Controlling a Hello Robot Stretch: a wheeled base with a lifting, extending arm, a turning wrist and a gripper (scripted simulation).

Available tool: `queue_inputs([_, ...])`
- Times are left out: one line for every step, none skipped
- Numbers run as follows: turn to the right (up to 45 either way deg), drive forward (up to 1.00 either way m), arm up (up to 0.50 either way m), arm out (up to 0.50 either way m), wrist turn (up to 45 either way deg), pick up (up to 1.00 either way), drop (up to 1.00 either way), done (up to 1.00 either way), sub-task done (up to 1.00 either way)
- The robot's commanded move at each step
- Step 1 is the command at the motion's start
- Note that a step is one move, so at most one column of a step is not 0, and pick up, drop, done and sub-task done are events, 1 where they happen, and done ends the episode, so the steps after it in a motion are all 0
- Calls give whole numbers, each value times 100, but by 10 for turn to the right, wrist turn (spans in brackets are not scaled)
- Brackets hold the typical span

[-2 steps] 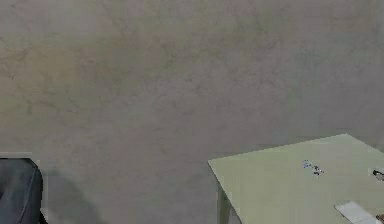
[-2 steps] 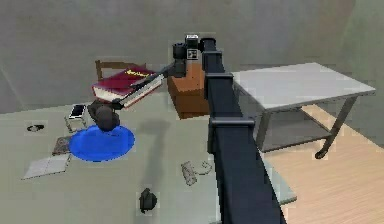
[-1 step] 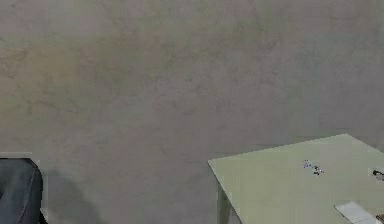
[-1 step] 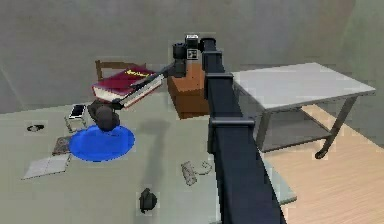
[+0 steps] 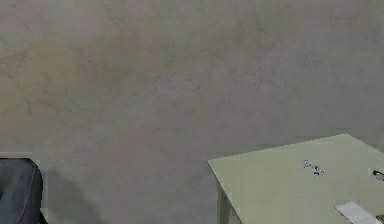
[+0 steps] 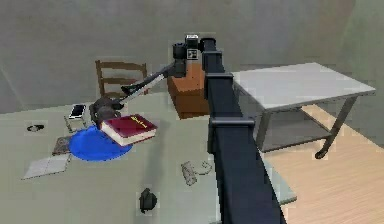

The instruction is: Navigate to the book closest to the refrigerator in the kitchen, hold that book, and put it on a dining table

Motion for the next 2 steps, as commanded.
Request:
queue_inputs([0, 0, 2, 0, 0, 0, 0, 0, 0])
queue_inputs([0, 0, 0, -8, 0, 0, 0, 0, 0])
